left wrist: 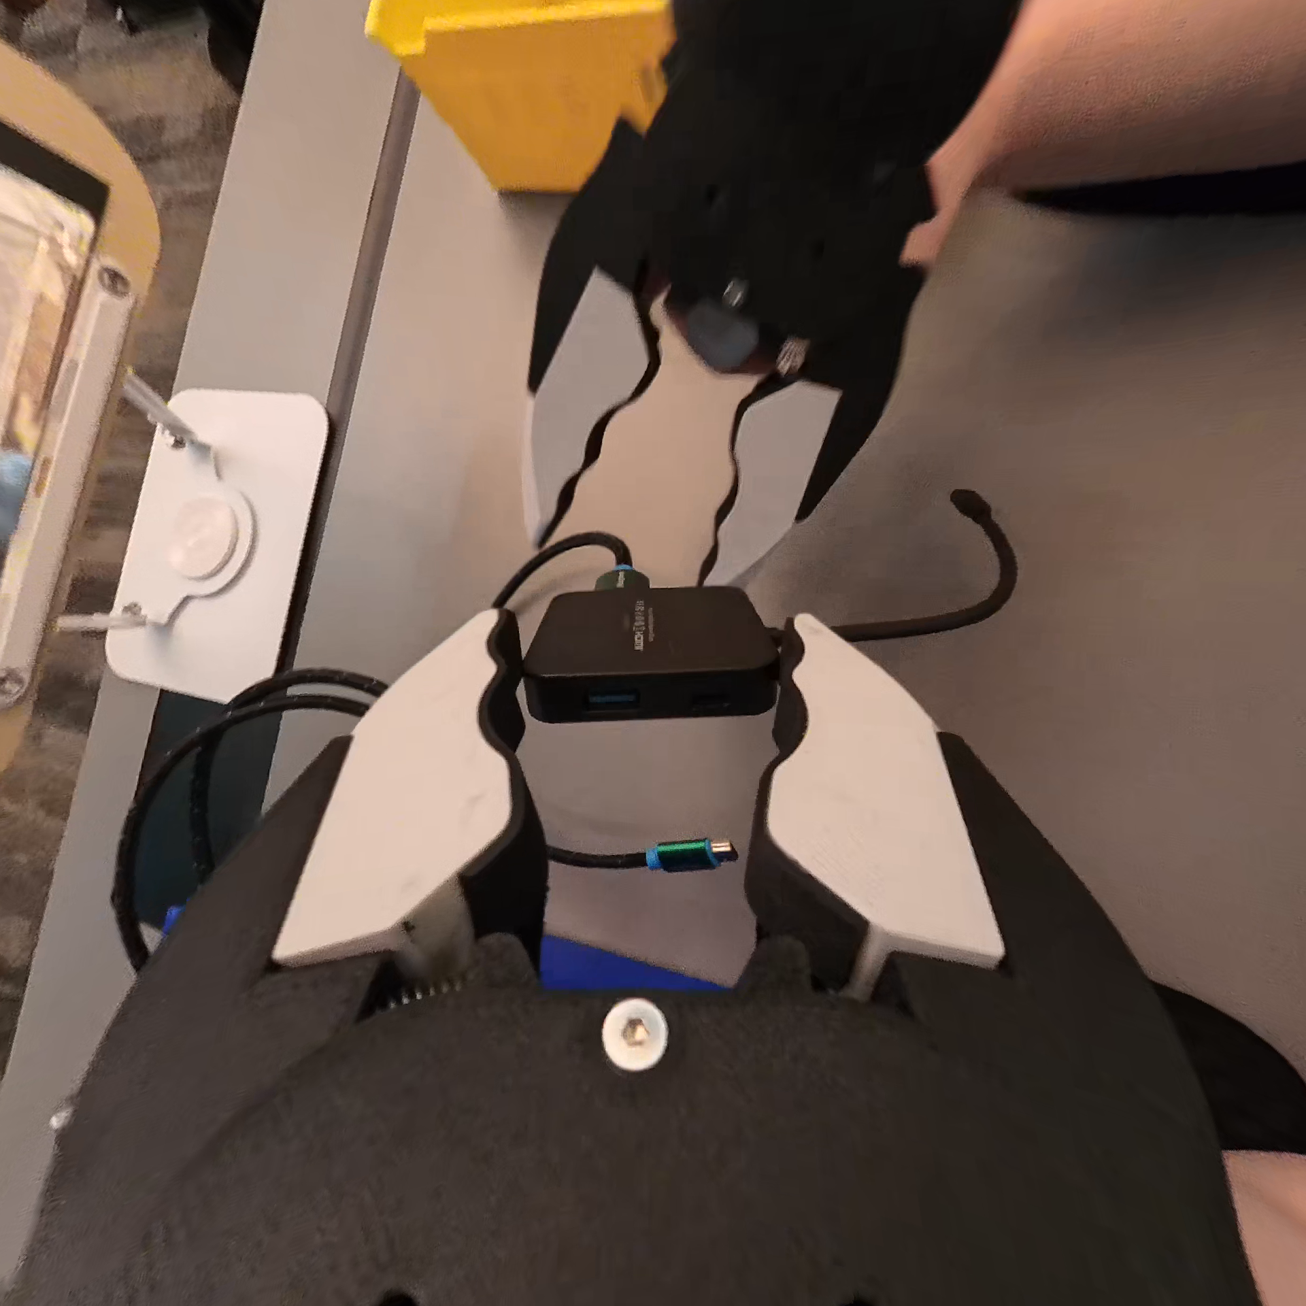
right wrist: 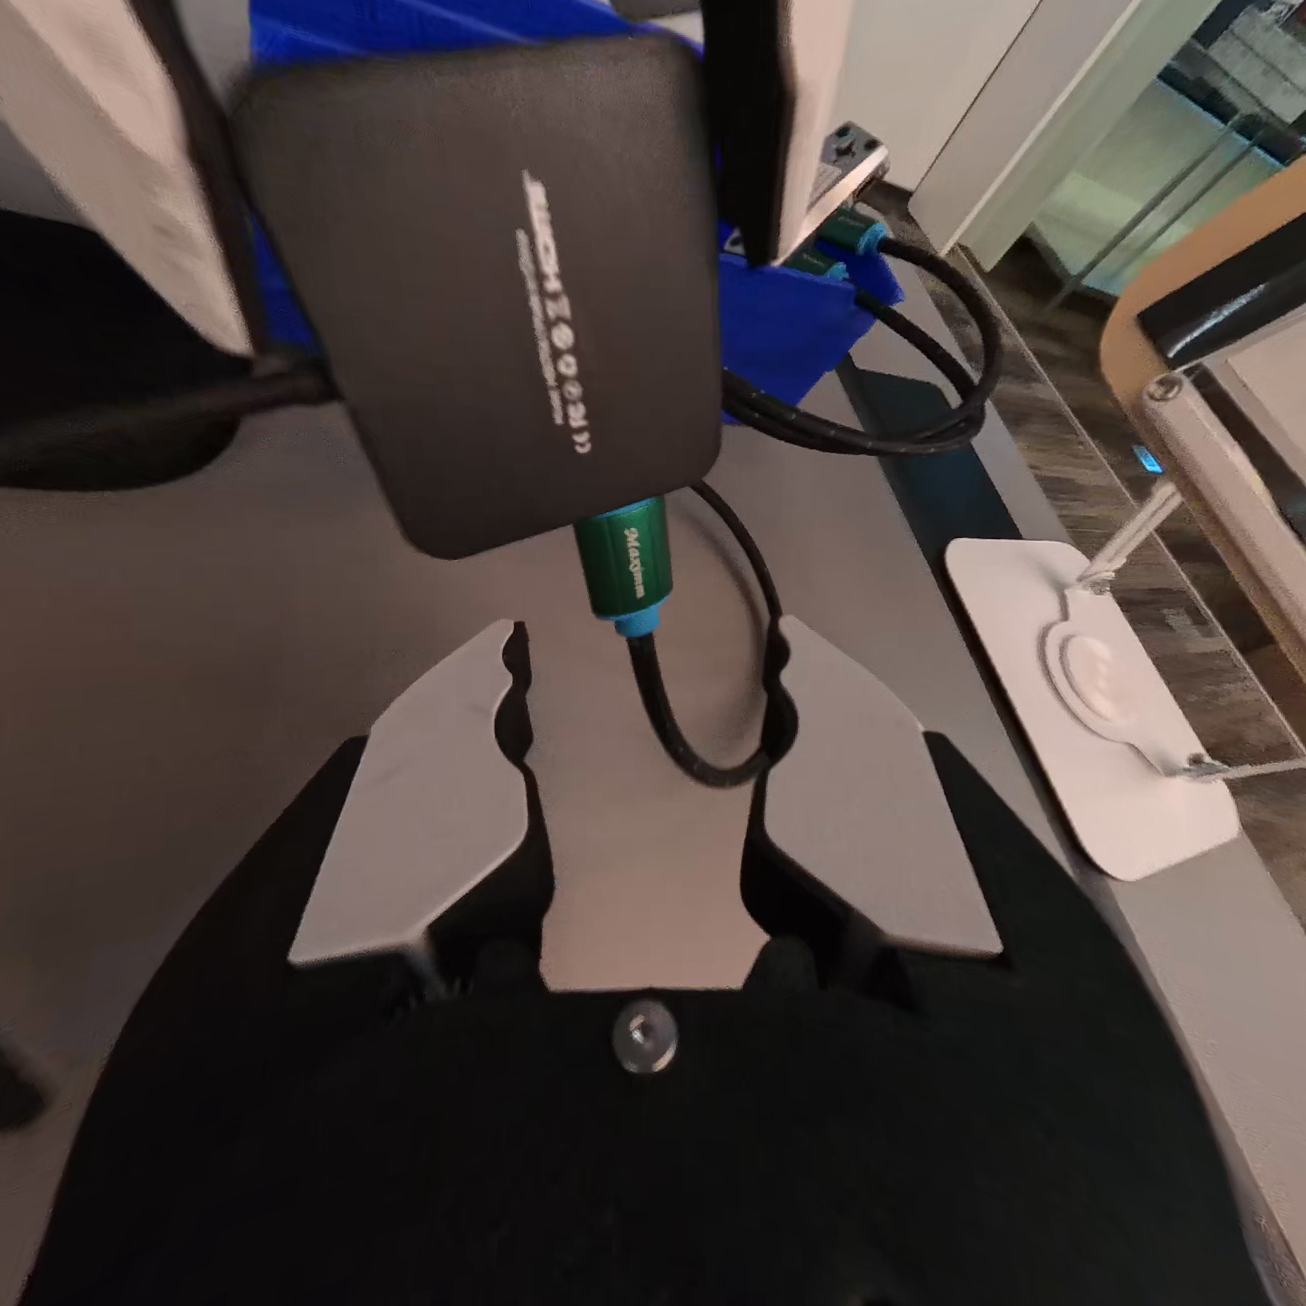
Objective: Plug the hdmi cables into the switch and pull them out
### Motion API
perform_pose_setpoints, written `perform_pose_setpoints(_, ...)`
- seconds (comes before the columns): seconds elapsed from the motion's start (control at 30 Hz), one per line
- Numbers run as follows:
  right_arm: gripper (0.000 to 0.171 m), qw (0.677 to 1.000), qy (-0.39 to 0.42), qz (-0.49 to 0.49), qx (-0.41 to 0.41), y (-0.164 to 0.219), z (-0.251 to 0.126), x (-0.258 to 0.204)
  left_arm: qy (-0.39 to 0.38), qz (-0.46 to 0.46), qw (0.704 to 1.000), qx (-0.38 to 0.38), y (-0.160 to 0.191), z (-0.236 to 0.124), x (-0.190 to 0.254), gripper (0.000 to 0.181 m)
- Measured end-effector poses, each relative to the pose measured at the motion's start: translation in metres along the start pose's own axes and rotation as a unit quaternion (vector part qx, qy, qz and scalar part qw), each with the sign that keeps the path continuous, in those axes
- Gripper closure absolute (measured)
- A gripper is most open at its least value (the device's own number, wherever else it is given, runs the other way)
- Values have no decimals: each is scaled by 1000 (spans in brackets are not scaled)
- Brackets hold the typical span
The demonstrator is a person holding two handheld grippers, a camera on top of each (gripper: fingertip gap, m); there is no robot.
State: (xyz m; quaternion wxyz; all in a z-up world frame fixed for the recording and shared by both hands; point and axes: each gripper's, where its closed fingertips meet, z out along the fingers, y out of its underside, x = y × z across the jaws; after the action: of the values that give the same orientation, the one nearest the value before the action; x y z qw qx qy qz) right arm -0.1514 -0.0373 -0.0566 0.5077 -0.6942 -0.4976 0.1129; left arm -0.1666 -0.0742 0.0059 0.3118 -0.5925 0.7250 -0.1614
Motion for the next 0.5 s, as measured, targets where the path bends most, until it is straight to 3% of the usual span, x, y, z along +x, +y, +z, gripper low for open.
perform_pose_setpoints(0.03,110,1000,0,1,8,0,3,-1,10,4,1000,14,-4,-3,4,112)
perform_pose_setpoints(0.07,128,1000,-6,2,15,0,4,-3,20,6,999,28,-8,-7,7,112)
perform_pose_setpoints(0.1,166,1000,-16,-2,23,-1,4,-7,28,6,999,40,-11,-9,9,112)
perform_pose_setpoints(0.13,171,999,-22,-10,33,-3,3,-8,32,5,998,49,-12,-11,9,112)
perform_pose_setpoints(0.23,171,1000,4,-11,-12,1,-10,8,21,-18,997,65,-11,-13,-3,112)
perform_pose_setpoints(0.3,171,997,58,-5,-51,4,-25,31,-25,-31,994,103,-16,-19,-22,129)
perform_pose_setpoints(0.43,171,967,209,-10,-148,18,-65,82,-129,-75,979,140,-25,-39,-54,107)
perform_pose_setpoints(0.5,170,953,247,-4,-176,23,-76,94,-171,-82,969,157,-36,-44,-59,102)
